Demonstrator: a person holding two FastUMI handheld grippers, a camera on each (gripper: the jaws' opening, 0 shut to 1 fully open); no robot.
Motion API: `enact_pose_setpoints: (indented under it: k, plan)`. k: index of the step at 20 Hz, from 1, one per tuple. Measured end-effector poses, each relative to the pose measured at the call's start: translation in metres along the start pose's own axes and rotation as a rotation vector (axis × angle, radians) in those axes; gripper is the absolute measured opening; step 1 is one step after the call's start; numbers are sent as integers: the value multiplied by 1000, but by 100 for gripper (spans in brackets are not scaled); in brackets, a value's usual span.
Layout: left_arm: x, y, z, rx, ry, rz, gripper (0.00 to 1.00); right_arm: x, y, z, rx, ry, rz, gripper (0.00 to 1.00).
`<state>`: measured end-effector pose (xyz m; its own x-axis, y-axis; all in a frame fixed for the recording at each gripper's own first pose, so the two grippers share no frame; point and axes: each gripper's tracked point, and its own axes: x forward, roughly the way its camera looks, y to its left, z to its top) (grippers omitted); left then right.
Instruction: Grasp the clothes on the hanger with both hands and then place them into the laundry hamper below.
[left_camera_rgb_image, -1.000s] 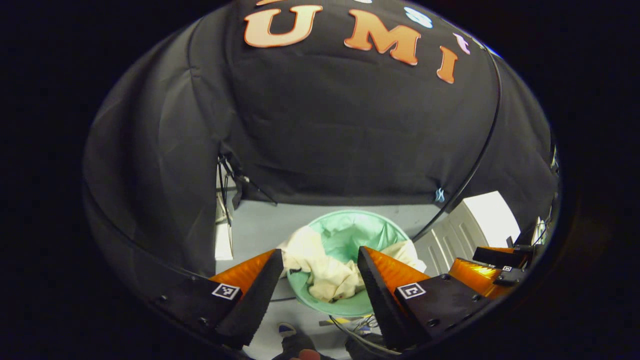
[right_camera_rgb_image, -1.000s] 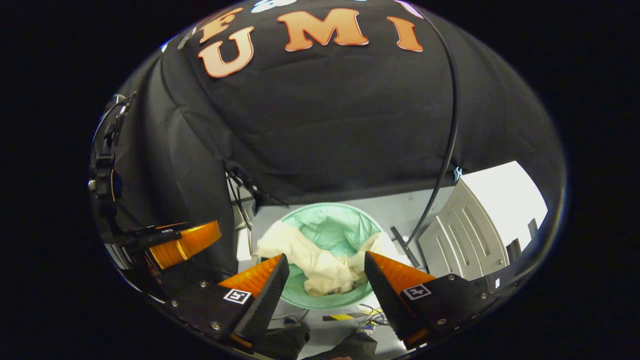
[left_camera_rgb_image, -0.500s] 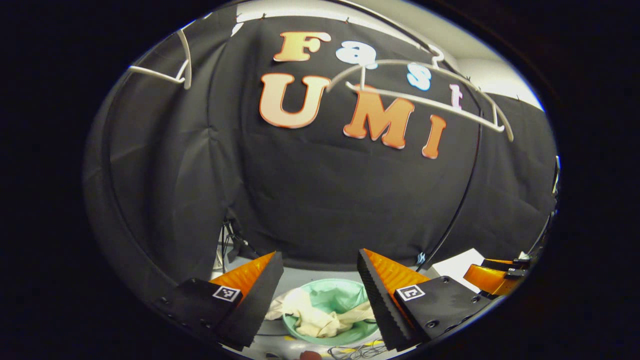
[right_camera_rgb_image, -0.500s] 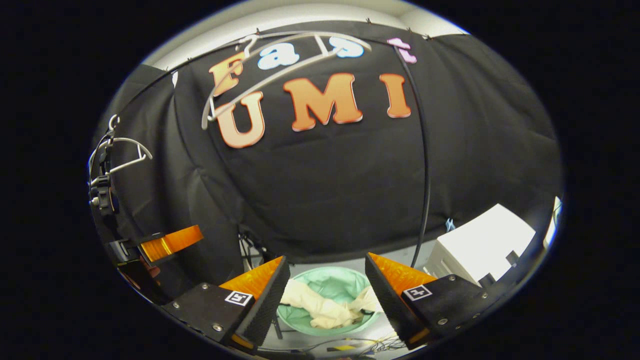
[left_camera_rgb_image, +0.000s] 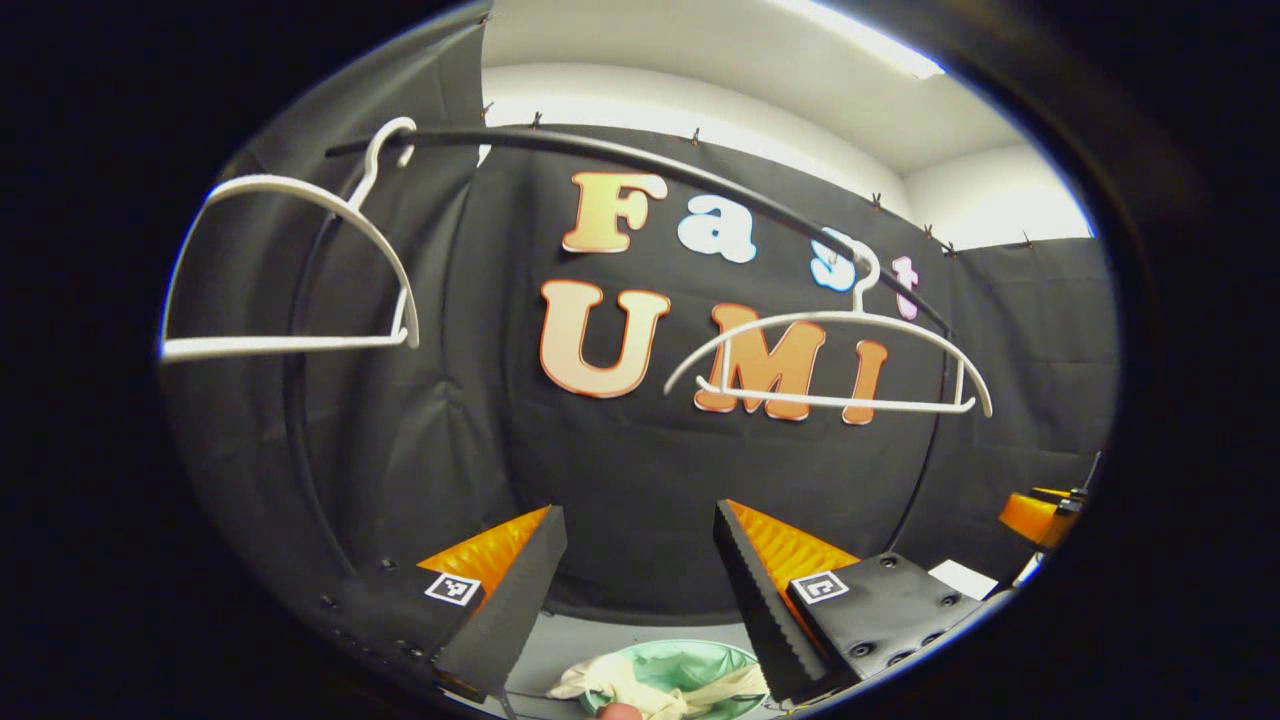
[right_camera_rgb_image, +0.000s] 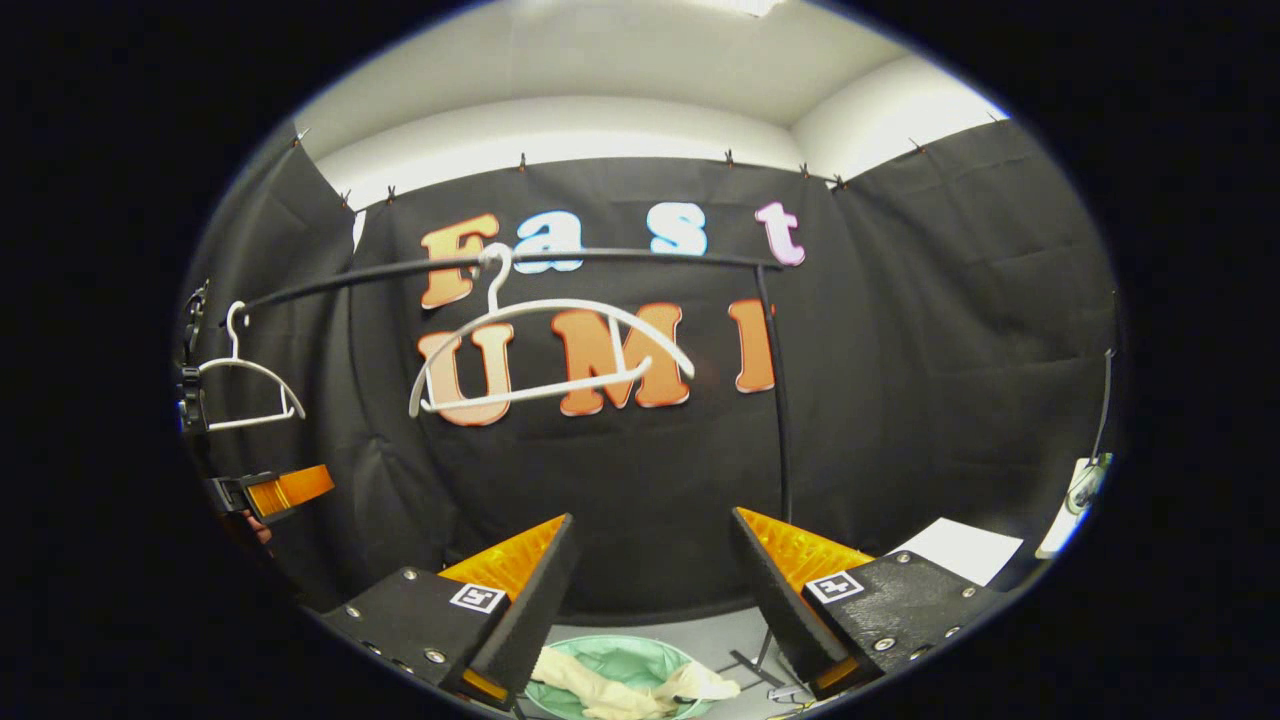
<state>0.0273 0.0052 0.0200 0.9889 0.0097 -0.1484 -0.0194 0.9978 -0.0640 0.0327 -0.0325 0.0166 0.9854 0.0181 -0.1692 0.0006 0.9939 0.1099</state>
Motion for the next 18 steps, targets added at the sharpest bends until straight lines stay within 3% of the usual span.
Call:
enact_pose_setpoints:
  k: [1, 2, 3, 6, 7, 8, 9, 17, 18]
  plan:
    - [-4, 3, 12, 3, -31, 2, 100, -3, -4, 12, -10, -33, -10, 82]
    - [-9, 5, 22, 14, -58, 1, 100, -7, -9, 23, -20, -58, -23, 100]
    - [-12, 8, 31, 30, -90, 6, 100, -12, -13, 33, -27, -80, -32, 93]
    - [-18, 16, 51, 90, -163, 24, 93, -20, -23, 48, -48, -126, -55, 93]
    - [-19, 19, 55, 104, -175, 37, 96, -21, -26, 52, -57, -133, -64, 93]
    - [-18, 17, 57, 104, -185, 38, 93, -22, -29, 54, -61, -137, -70, 93]
    - [-18, 12, 58, 93, -186, 27, 97, -20, -29, 54, -63, -139, -72, 93]
    - [-17, 14, 52, 70, -183, 30, 94, -22, -30, 42, -79, -135, -58, 93]
    - [-18, 14, 50, 68, -181, 29, 94, -22, -30, 42, -76, -136, -59, 100]
